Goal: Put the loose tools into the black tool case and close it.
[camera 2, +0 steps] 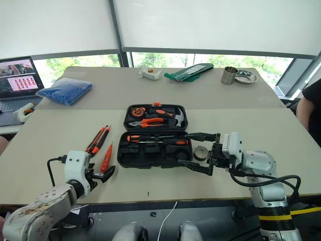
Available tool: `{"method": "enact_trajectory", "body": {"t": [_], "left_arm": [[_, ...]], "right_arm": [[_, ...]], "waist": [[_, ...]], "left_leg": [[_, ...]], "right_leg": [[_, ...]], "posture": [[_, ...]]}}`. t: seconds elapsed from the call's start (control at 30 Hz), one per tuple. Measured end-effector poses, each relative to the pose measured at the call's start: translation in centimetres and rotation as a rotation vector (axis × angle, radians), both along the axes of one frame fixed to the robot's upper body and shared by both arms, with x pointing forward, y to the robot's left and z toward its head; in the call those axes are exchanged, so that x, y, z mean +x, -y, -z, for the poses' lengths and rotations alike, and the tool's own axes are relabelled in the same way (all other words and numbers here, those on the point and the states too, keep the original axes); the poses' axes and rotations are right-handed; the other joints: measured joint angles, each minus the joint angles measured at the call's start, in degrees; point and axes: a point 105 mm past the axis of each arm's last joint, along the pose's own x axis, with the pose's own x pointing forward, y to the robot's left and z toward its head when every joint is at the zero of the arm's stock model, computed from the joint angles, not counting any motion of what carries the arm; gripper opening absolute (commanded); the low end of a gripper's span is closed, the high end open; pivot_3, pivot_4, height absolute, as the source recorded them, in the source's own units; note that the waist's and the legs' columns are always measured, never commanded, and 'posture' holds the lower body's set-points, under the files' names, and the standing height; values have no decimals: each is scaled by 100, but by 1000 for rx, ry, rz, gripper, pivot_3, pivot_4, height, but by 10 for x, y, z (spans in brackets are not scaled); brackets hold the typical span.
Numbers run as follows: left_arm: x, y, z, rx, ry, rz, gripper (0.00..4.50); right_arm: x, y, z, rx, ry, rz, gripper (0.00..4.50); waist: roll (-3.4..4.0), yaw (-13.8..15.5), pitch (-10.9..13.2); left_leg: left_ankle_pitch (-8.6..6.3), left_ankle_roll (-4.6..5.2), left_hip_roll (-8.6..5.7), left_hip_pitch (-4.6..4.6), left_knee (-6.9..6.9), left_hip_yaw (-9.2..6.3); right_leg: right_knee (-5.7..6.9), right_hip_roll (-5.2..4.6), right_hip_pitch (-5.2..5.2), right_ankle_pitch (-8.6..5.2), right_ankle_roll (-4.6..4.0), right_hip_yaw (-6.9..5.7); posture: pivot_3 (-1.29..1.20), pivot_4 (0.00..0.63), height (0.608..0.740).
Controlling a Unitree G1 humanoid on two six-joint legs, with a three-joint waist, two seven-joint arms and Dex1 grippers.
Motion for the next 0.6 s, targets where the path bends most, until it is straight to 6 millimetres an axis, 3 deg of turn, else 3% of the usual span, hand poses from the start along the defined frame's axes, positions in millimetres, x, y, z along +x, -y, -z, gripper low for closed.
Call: {"method": "enact_trajectory", "body": {"t": [0.33,0.43,0.6], "left_arm": [[24,10,2,14,27,-41,4500],[27,9,4,31,29,-41,3788],[29,0,5,62,34,-57,1873]], "right_arm": [[-5,5,-6,-57,-4,-12,4458],[-6,6,-1,-87,-1,-7,4500],[-6,6,0,-90,-2,-2,4500]], "waist": [[4,53,-2],[4,59,-3],[5,64,-3]], "left_leg": [[6,3,-4,16,2,-2],[6,3,-1,23,2,-2],[6,3,0,22,2,-3]], "right_leg": [[1,-2,17,-1,6,0],[1,-3,24,-6,14,0],[1,-4,24,-13,25,0]], "posture": [[0,150,740],[0,150,740],[0,150,740]]}}
